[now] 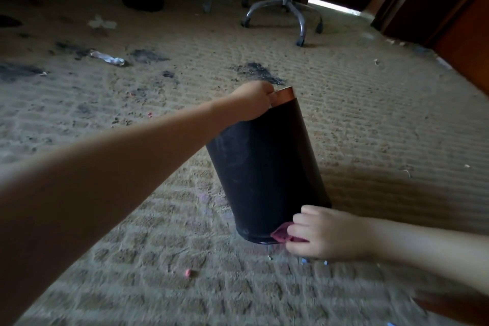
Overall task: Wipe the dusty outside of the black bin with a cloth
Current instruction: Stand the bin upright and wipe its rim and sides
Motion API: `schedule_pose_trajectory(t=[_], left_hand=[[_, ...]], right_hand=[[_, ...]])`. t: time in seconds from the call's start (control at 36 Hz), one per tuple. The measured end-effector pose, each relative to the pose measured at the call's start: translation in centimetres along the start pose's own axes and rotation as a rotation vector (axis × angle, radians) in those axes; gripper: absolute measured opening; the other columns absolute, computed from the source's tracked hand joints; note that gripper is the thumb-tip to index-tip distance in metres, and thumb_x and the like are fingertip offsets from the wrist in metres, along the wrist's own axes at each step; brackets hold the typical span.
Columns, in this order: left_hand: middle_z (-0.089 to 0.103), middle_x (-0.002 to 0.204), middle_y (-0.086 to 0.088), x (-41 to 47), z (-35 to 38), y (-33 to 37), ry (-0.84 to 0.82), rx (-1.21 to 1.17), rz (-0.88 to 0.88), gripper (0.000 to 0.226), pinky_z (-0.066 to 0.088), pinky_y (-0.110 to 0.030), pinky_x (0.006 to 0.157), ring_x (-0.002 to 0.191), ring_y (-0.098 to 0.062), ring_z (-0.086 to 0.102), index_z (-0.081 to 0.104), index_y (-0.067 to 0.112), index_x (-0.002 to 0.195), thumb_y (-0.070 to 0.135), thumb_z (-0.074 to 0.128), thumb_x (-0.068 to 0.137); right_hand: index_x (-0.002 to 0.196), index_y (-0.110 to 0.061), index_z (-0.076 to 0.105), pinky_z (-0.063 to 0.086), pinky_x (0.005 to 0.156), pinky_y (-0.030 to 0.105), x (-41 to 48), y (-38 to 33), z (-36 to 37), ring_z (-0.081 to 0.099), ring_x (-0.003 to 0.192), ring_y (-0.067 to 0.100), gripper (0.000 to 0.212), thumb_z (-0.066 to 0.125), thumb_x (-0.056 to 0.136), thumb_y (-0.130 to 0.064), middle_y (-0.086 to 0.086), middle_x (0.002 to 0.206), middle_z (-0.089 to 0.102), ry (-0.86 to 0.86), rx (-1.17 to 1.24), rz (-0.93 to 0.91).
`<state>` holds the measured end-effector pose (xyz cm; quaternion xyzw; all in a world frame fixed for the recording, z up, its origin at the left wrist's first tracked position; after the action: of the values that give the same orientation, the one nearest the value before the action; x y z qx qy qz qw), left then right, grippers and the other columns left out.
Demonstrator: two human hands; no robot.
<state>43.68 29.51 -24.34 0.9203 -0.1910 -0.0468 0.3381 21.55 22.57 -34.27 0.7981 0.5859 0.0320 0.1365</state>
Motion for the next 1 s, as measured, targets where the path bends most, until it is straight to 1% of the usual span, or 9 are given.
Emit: schedule_pose_trajectory(t=[0.11,0.19,0.25,0.36,0.5,0.67,0.78,0.92,1.0], left_hand=[[0.053,0.084,-0.005,-0.1,-0.1,0.1,-0.023,-0.001,-0.003,0.031,0.032,-0.024,0.053,0.076,-0.018,0.047,0.063,0.004,0.106,0.024,0.041,0.098],[0.051,0.078,-0.004,-0.5,0.4,-0.3,-0.054,0.049,-0.023,0.035,0.032,-0.027,0.058,0.075,-0.022,0.051,0.061,0.004,0.104,0.028,0.037,0.099],[0.055,0.09,-0.01,-0.7,0.5,-0.3,-0.048,0.045,-0.019,0.036,0.032,-0.025,0.066,0.09,-0.028,0.054,0.059,0.003,0.108,0.028,0.035,0.1],[0.06,0.106,-0.014,-0.6,0.5,-0.2,-0.006,0.028,-0.005,0.036,0.033,-0.026,0.07,0.1,-0.029,0.054,0.058,0.004,0.11,0.03,0.035,0.1],[0.059,0.11,-0.013,-0.5,0.9,-0.4,0.003,0.03,-0.012,0.036,0.033,-0.026,0.071,0.104,-0.029,0.054,0.056,0.004,0.111,0.03,0.033,0.1],[0.06,0.11,-0.011,-0.2,1.5,0.2,0.011,0.052,-0.007,0.035,0.035,-0.028,0.072,0.101,-0.027,0.054,0.057,0.009,0.109,0.033,0.033,0.1],[0.06,0.106,-0.009,0.0,2.0,0.2,0.015,0.046,-0.002,0.032,0.037,-0.03,0.072,0.095,-0.026,0.054,0.058,0.012,0.105,0.033,0.035,0.099],[0.053,0.09,-0.002,0.4,2.3,-0.2,-0.006,0.008,-0.015,0.022,0.042,-0.04,0.09,0.094,-0.025,0.054,0.052,0.021,0.089,0.033,0.037,0.098],[0.051,0.089,-0.001,0.3,2.3,-0.1,-0.03,-0.003,-0.015,0.023,0.04,-0.039,0.09,0.088,-0.022,0.049,0.053,0.02,0.09,0.034,0.037,0.098]], right_hand=[[0.11,-0.014,0.048,0.042,0.066,0.027,1.3,2.3,-1.6,0.048,0.07,0.017,0.034,0.06,0.079,-0.008,-0.001,0.086,0.055,0.054,0.239,0.262],[0.101,-0.012,0.055,0.047,0.064,0.032,2.7,3.2,-1.8,0.049,0.072,0.019,0.03,0.065,0.073,-0.011,0.002,0.084,0.056,0.053,0.132,0.328],[0.088,-0.013,0.061,0.044,0.061,0.032,4.0,3.1,-1.6,0.047,0.068,0.02,0.011,0.056,0.078,-0.011,0.002,0.076,0.053,0.073,0.036,0.336],[0.075,-0.017,0.057,0.034,0.067,0.033,6.9,0.4,1.4,0.044,0.072,0.02,0.009,0.057,0.084,-0.016,0.0,0.073,0.049,0.1,-0.169,0.2],[0.078,-0.025,0.064,0.042,0.085,0.04,8.4,-1.9,7.8,0.051,0.085,0.02,0.019,0.048,0.083,-0.016,-0.006,0.083,0.06,-0.188,-0.36,-0.006],[0.066,-0.028,0.071,0.034,0.092,0.045,11.1,-1.3,12.6,0.058,0.079,0.018,0.008,0.072,0.067,-0.035,-0.008,0.072,0.065,-0.569,-0.339,0.026],[0.11,-0.024,0.067,0.025,0.106,0.057,12.0,-1.7,12.8,0.048,0.116,0.027,0.025,0.052,0.091,-0.029,0.002,0.119,0.061,-0.744,-0.414,-0.031],[0.07,-0.027,0.072,0.033,0.093,0.046,11.1,-0.2,9.5,0.048,0.091,0.024,0.014,0.058,0.074,-0.027,-0.006,0.083,0.065,-0.369,-0.403,0.063],[0.072,-0.022,0.064,0.036,0.089,0.041,9.5,1.1,4.8,0.045,0.083,0.023,0.019,0.052,0.079,-0.008,-0.001,0.082,0.061,0.013,-0.429,0.075]])
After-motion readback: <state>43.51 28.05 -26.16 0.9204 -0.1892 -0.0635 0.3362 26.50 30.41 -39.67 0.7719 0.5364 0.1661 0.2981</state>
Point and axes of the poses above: each hand's wrist, its own x-axis towards the middle knuckle, its own z-axis out of the palm, y = z × x, the point moved 9 cm from there along x, towards the middle knuckle
